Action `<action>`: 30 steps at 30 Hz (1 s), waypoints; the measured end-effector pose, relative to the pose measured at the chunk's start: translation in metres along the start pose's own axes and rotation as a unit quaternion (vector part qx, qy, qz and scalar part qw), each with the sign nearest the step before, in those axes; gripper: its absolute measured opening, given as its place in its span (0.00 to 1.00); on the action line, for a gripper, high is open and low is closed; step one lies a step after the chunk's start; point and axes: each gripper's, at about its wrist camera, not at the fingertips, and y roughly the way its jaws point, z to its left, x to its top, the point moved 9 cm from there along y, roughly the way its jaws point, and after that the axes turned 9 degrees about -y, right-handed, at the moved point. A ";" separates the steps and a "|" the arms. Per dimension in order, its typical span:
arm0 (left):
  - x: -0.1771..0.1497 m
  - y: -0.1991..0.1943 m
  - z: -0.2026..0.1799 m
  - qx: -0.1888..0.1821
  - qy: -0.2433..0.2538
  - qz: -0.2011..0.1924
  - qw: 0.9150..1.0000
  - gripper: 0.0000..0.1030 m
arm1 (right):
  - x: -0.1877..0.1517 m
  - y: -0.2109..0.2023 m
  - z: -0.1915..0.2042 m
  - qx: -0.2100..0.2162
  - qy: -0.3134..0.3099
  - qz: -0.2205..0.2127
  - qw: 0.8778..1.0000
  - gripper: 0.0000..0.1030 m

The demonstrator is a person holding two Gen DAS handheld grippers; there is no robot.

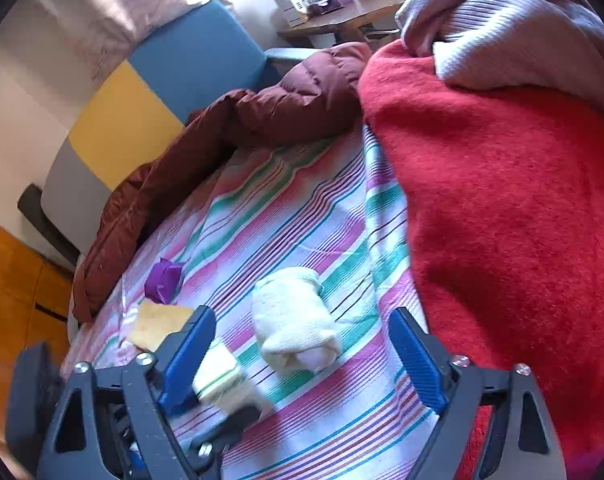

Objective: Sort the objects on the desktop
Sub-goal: 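Grasp the green medicine box with the left tool while the right tool grasps the white sock, then carry the medicine box and white sock over the gold tray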

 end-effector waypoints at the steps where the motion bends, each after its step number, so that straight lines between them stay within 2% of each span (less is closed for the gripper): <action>1: -0.008 -0.009 0.002 -0.003 -0.020 -0.002 1.000 0.32 | -0.001 0.002 0.001 -0.004 -0.006 0.003 1.000 0.83; 4: -0.027 -0.033 0.005 -0.017 -0.063 -0.012 0.998 0.32 | -0.006 0.014 0.006 -0.011 -0.028 0.022 0.999 0.82; 10: -0.070 -0.077 0.013 -0.006 -0.107 -0.031 0.994 0.32 | -0.007 0.032 0.020 -0.032 -0.083 0.033 0.995 0.80; 14: -0.093 -0.093 0.024 0.009 -0.126 -0.035 0.991 0.32 | -0.009 0.049 0.022 -0.053 -0.113 0.048 0.991 0.80; 16: -0.101 -0.102 0.031 0.013 -0.141 -0.041 0.989 0.32 | -0.014 0.058 0.026 -0.060 -0.135 0.062 0.987 0.70; 18: -0.104 -0.110 0.036 0.017 -0.152 -0.047 0.987 0.32 | -0.019 0.063 0.026 -0.076 -0.154 0.073 0.983 0.54; 24: -0.110 -0.129 0.051 0.032 -0.168 -0.068 0.983 0.32 | -0.021 0.058 0.030 -0.076 -0.165 0.068 0.981 0.53; 30: -0.114 -0.158 0.067 0.058 -0.183 -0.097 0.977 0.32 | -0.018 0.037 0.056 -0.047 -0.195 0.038 0.979 0.53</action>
